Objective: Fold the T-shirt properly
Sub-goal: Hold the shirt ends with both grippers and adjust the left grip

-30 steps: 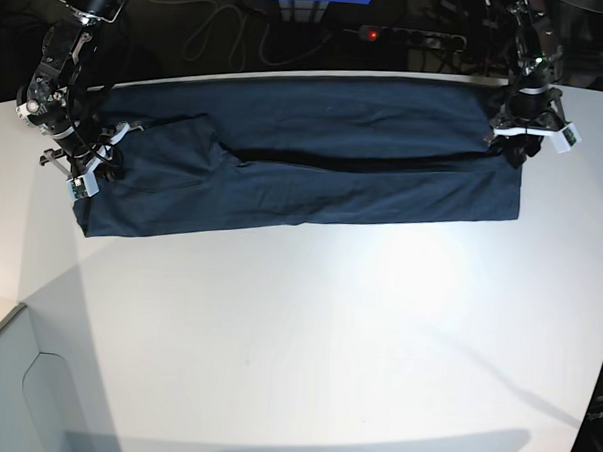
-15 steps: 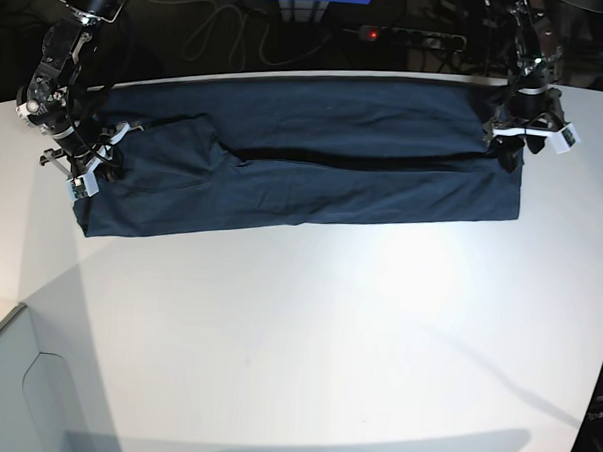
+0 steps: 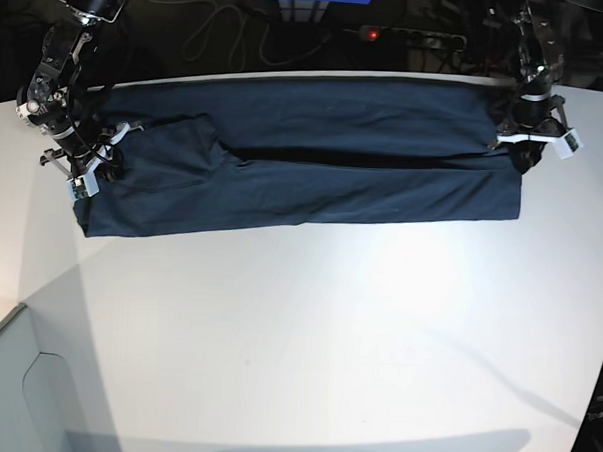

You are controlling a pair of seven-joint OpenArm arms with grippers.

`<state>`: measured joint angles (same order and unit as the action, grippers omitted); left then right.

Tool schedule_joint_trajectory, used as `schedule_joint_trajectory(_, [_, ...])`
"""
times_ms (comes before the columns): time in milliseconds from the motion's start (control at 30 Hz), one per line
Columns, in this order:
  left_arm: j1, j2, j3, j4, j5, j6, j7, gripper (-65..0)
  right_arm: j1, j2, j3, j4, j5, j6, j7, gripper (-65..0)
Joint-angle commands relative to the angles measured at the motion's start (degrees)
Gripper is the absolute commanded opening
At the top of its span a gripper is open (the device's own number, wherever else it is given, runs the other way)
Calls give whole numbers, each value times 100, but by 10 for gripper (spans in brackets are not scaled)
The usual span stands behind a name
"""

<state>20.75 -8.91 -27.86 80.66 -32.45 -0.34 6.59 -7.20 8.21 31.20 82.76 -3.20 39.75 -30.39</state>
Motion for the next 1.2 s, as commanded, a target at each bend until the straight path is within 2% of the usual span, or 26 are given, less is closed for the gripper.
schedule_joint_trajectory(0, [13,-19,21,17,5,21,216,-547,21,45,5,27,-106,25,-130,-645])
schedule_joint_trajectory(167, [4,-19,30,70,-4,12,216,-560,30,45,5,27,-106,25,-130,-645])
schedule_joint_trajectory(233, [4,-19,30,70,-4,12,216,-635,30,45,5,27,-106,25,-130,-645])
schedule_joint_trajectory(267, [4,-19,30,79,-4,12,216,-650,39,45,5,27,-106,25,-130,-645])
schedule_joint_trajectory(433, [21,-19,-6,175,-4,12,207,-650,48,45,5,27,-106,25,-130,-645])
schedule_joint_trajectory(667, [294,34,3,1310,23,12,242,-650,162,45,5,27,-106,25,-165,-645])
schedule_joint_trajectory(900, [461,51,21,1995,14,12,251,-650,171,45,5,36,-106,25,-174,-645])
schedule_joint_trajectory(1167, [584,51,205,2259,31,21,251,-650,206,45,5,36,-106,25,-174,-645])
